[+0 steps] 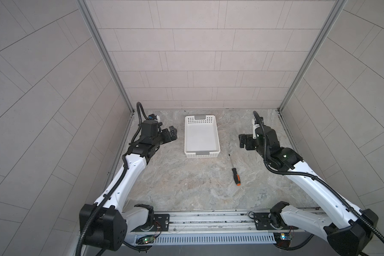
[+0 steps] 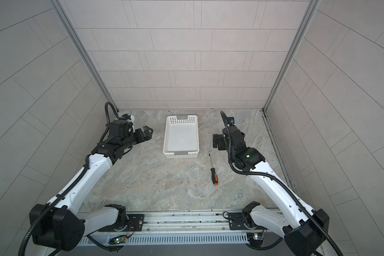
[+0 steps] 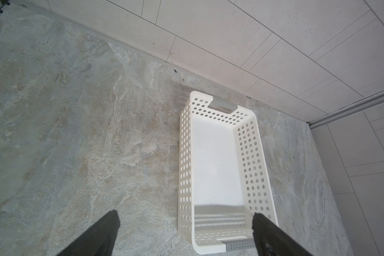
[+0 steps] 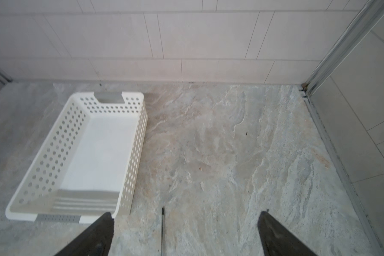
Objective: Put the screwdriver in the bin
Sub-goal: Pick up the screwdriver from the center of the table.
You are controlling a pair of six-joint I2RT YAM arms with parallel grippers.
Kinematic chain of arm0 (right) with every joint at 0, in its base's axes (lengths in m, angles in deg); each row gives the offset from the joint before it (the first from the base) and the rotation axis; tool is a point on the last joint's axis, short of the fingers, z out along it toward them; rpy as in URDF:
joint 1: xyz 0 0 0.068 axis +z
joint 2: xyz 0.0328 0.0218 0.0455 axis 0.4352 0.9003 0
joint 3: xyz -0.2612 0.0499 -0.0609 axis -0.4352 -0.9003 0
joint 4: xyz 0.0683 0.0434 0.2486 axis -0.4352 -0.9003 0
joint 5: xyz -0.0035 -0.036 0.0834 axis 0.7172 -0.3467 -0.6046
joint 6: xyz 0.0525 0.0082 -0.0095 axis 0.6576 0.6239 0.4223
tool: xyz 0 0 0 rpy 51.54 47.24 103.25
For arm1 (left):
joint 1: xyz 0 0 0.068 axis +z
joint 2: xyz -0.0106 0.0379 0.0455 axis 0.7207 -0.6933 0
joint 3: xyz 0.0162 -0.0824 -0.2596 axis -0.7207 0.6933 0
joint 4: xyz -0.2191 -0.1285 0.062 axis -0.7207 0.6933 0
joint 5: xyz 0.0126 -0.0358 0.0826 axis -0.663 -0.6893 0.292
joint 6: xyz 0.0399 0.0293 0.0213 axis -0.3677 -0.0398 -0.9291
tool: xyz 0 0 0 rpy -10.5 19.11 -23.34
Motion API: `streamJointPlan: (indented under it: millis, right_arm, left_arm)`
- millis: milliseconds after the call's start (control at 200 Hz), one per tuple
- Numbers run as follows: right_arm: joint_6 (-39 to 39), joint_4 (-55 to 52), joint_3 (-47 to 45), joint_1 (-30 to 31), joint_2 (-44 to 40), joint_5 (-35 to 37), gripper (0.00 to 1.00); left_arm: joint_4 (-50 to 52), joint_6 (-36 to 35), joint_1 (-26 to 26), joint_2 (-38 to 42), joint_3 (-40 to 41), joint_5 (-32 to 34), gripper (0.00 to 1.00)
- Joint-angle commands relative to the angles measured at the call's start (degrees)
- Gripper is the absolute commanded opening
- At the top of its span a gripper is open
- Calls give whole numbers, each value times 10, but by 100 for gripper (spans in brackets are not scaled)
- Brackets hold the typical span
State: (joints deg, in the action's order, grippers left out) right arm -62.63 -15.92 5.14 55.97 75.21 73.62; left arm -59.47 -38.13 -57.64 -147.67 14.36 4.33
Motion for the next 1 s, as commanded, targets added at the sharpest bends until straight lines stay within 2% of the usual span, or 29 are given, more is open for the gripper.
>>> streamJointPlan:
  millis: [0,60,125,345,455,626,791,861,996]
  right_arm:
    - [27,-98,-11,39,16,53,100]
    - [36,-114,-20,57,26,73,100]
    - [51,-121,-36,66,30,80,99]
    - [76,-103,-98,83,0,90,97]
    - [81,-91,-124,94,3,73,94]
    - [98,-66,-165,117,40,64,93]
    - [108,-21,-194,133,74,49,89]
    - [109,-3,-197,141,91,40,88]
    - [106,28,-198,147,125,9,87]
  left_arm:
    - [91,8,-44,-6,-54,84,100]
    - [142,5,-71,-17,-82,134,100]
    - [185,13,-93,-29,-103,160,100]
    - [232,42,-119,-36,-94,153,100]
    - [235,46,-165,-33,-72,202,100]
    - [177,37,-226,-58,-12,240,100]
    - [183,34,-232,-97,-12,258,97]
    - [171,31,-232,-92,-4,248,95]
    - [171,34,-232,-60,7,260,97]
